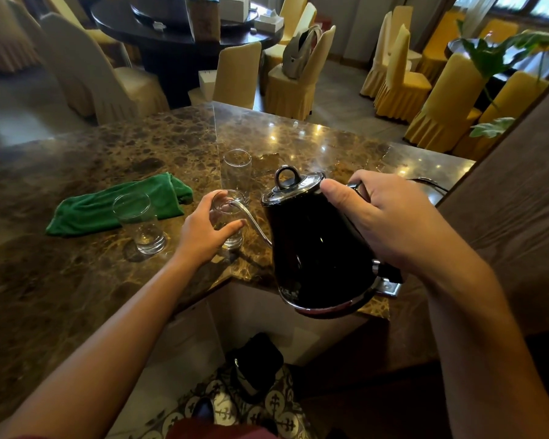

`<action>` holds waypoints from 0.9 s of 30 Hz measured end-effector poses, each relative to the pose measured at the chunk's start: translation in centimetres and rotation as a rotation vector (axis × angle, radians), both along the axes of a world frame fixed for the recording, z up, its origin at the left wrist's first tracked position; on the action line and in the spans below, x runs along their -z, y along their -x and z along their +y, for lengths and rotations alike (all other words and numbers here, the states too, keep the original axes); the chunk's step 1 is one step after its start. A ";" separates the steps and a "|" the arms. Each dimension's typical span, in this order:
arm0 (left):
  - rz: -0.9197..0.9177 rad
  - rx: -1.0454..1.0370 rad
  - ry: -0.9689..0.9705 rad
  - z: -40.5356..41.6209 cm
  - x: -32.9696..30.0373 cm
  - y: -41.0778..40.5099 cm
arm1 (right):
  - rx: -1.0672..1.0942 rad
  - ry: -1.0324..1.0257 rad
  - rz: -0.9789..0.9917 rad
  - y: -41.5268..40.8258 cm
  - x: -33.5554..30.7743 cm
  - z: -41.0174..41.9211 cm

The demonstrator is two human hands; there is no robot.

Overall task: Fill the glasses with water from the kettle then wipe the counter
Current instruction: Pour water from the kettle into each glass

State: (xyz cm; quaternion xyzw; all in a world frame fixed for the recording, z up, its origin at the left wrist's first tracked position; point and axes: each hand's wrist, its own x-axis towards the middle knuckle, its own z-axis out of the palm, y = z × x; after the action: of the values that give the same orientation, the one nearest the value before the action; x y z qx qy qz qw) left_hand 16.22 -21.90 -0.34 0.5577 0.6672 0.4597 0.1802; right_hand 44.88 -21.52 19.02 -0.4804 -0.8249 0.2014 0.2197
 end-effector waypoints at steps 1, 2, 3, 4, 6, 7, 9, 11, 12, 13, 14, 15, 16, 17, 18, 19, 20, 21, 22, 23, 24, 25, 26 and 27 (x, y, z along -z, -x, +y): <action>0.002 0.003 0.000 0.0 0.0 0.0 | -0.002 0.003 0.007 -0.1 0.2 0.0; 0.004 0.005 0.002 0.1 0.0 0.0 | -0.001 0.002 0.010 -0.1 0.3 0.1; 0.005 0.004 0.007 0.1 0.0 0.0 | 0.001 -0.002 0.015 -0.2 0.4 0.1; 0.006 0.002 0.013 0.1 0.0 0.0 | 0.001 -0.006 0.022 -0.3 0.5 0.2; 0.006 -0.005 0.020 0.1 0.1 0.0 | 0.001 -0.012 0.034 -0.4 0.7 0.3; 0.004 -0.008 0.019 0.1 0.1 0.0 | 0.002 -0.013 0.036 -0.6 0.8 0.3; 0.004 -0.017 0.020 0.1 0.1 -0.1 | 0.006 -0.013 0.042 -0.8 1.2 0.4; -0.001 -0.019 0.025 0.1 0.1 -0.1 | 0.013 0.001 0.067 -1.0 1.6 0.3; -0.001 -0.019 0.023 0.1 0.1 -0.2 | 0.018 0.008 0.083 -1.1 1.8 0.2; 0.003 -0.019 0.020 0.1 0.2 -0.2 | 0.023 0.010 0.096 -1.2 2.1 0.1; 0.011 -0.020 0.018 0.1 0.2 -0.2 | 0.030 0.010 0.103 -1.3 2.4 0.0; 0.020 -0.020 0.016 0.0 0.2 -0.2 | 0.037 0.011 0.107 -1.5 2.7 -0.1; 0.028 -0.021 0.013 0.0 0.1 -0.2 | 0.044 0.014 0.114 -1.6 3.1 -0.2; 0.034 -0.023 0.012 0.0 0.1 -0.3 | 0.050 0.016 0.121 -1.7 3.5 -0.2; 0.039 -0.026 0.012 0.1 0.1 -0.3 | 0.057 0.017 0.130 -1.8 3.8 -0.3; 0.042 -0.029 0.014 0.1 0.1 -0.4 | 0.064 0.017 0.143 -1.9 4.1 -0.3; 0.040 -0.032 0.016 0.1 0.1 -0.4 | 0.070 0.019 0.161 -1.9 4.3 -0.5; 0.034 -0.034 0.018 0.0 0.0 -0.5 | 0.072 0.021 0.181 -2.0 4.5 -0.6; 0.027 -0.032 0.019 0.0 -0.1 -0.5 | 0.074 0.021 0.198 -2.0 4.7 -0.7; 0.023 -0.029 0.023 0.1 -0.2 -0.5 | 0.078 0.020 0.209 -2.0 4.8 -0.8; 0.024 -0.024 0.030 0.1 -0.2 -0.4 | 0.082 0.020 0.214 -2.0 4.9 -1.0; 0.028 -0.022 0.037 0.1 -0.3 -0.4 | 0.086 0.023 0.220 -2.0 5.1 -1.1; 0.032 -0.024 0.041 0.1 -0.3 -0.3 | 0.090 0.029 0.230 -2.1 5.3 -1.3; 0.031 -0.026 0.040 0.2 -0.3 -0.3 | 0.097 0.031 0.247 -2.1 5.5 -1.5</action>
State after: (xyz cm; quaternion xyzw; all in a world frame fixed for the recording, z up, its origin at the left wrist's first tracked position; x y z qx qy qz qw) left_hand 16.48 -21.72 -0.05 0.5526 0.6860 0.4399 0.1748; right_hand 46.98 -22.99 13.51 -0.4945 -0.7642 0.2609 0.3215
